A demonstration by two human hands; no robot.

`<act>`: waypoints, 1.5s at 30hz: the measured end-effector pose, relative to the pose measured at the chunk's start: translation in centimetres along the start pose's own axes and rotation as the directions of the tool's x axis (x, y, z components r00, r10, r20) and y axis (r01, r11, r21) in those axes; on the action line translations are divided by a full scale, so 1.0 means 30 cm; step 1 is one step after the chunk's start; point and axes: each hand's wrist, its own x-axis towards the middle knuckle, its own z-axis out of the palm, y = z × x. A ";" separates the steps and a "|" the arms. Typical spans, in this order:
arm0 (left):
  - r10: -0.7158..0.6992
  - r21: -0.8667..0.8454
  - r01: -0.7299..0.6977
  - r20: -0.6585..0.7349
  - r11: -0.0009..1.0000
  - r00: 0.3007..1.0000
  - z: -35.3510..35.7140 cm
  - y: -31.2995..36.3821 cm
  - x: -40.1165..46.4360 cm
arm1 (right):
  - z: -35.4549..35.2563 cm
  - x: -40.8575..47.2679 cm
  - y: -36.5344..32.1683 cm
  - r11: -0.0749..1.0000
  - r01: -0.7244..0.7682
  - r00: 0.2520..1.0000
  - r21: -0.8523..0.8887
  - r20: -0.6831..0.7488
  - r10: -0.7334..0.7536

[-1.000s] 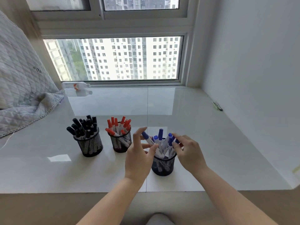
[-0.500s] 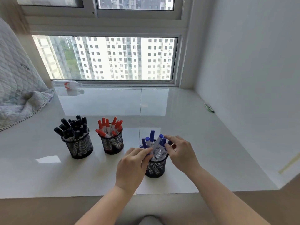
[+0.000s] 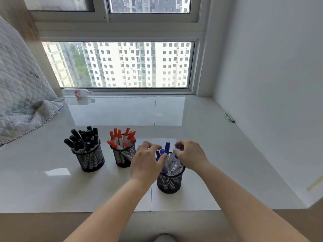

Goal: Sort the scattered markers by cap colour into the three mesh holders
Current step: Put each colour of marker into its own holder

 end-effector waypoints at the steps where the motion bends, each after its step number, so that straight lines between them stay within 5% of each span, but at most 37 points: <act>1: -0.016 -0.016 0.016 0.013 1.000 1.000 0.001 0.000 0.007 | 0.002 0.004 -0.003 1.000 -0.015 1.000 0.004 0.013 0.015; 11: -0.068 0.044 0.061 0.181 0.997 0.981 0.008 -0.003 0.058 | -0.008 0.017 -0.017 0.997 -0.073 0.968 -0.005 0.239 0.072; 14: -0.051 -0.032 0.057 0.173 0.998 0.984 -0.004 0.003 0.061 | -0.026 0.009 -0.026 0.997 -0.043 0.992 0.069 0.123 0.034; 20: 0.020 -0.246 -0.034 -0.058 0.969 0.998 -0.080 0.018 0.065 | -0.120 -0.005 -0.053 0.940 0.143 0.967 0.309 -0.246 -0.067; 25: -0.211 -0.483 0.100 -0.181 0.870 0.961 -0.136 -0.011 0.071 | -0.170 -0.025 -0.043 0.894 0.184 0.907 0.409 -0.421 0.006; 28: -0.362 -0.638 0.169 -0.185 0.751 0.914 -0.147 -0.023 0.072 | -0.175 -0.033 -0.036 0.790 0.100 0.887 0.605 -0.415 0.205; 33: -0.550 -0.857 0.369 0.125 0.359 0.826 -0.144 -0.039 0.065 | -0.175 -0.046 -0.033 0.326 -0.147 0.878 0.934 -0.028 0.477; 39: -0.450 -0.871 0.484 0.469 -0.090 0.760 -0.125 -0.007 0.046 | -0.179 -0.066 -0.059 -0.040 -0.236 0.897 0.971 0.233 0.375; 45: -0.251 -0.817 0.512 0.571 -0.266 0.781 -0.124 0.018 0.039 | -0.178 -0.079 -0.078 -0.189 -0.297 0.936 0.936 0.324 0.137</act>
